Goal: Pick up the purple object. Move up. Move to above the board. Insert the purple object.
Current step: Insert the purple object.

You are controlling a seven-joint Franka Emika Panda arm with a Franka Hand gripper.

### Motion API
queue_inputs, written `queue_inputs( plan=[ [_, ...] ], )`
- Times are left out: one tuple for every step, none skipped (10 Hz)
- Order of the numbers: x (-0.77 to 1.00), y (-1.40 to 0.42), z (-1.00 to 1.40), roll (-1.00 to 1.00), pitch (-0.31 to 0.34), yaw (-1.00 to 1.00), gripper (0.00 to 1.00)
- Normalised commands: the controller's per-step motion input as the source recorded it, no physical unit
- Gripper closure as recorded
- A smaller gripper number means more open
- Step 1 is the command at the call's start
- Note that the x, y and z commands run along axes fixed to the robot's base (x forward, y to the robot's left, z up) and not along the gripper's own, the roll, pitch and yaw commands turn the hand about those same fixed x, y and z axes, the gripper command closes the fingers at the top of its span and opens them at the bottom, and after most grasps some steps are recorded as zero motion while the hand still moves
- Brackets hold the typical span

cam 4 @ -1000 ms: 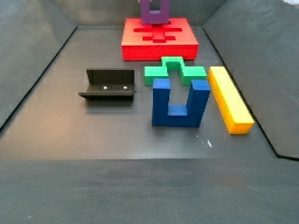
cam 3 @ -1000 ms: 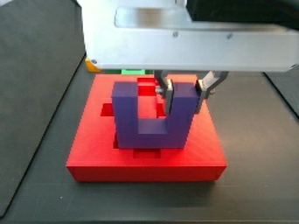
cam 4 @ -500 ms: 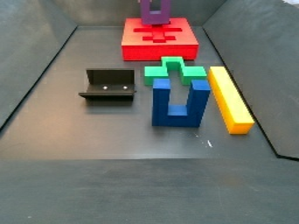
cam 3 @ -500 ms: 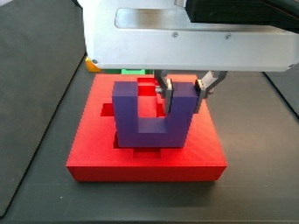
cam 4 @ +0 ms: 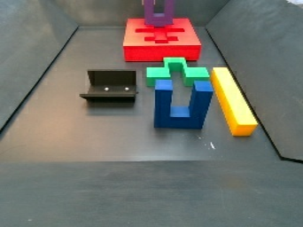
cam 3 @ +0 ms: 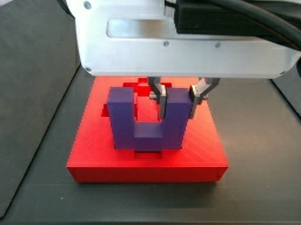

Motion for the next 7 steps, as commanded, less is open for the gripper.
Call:
queue_inputs(
  plan=[
    [0.07, 0.08, -0.46, 0.0, -0.167, -0.01, 1.0],
    [0.0, 0.02, -0.56, 0.04, -0.149, 0.0, 1.0],
    [0.0, 0.0, -0.58, 0.11, -0.107, 0.0, 1.0],
    [0.0, 0.0, -0.6, 0.1, -0.099, -0.04, 1.0],
    [-0.01, 0.0, -0.51, 0.07, -0.096, -0.03, 1.0],
    [0.0, 0.0, 0.0, 0.0, 0.007, 0.0, 1.0],
    [0.0, 0.0, 0.0, 0.0, 0.0, 0.0, 1.0]
  ],
)
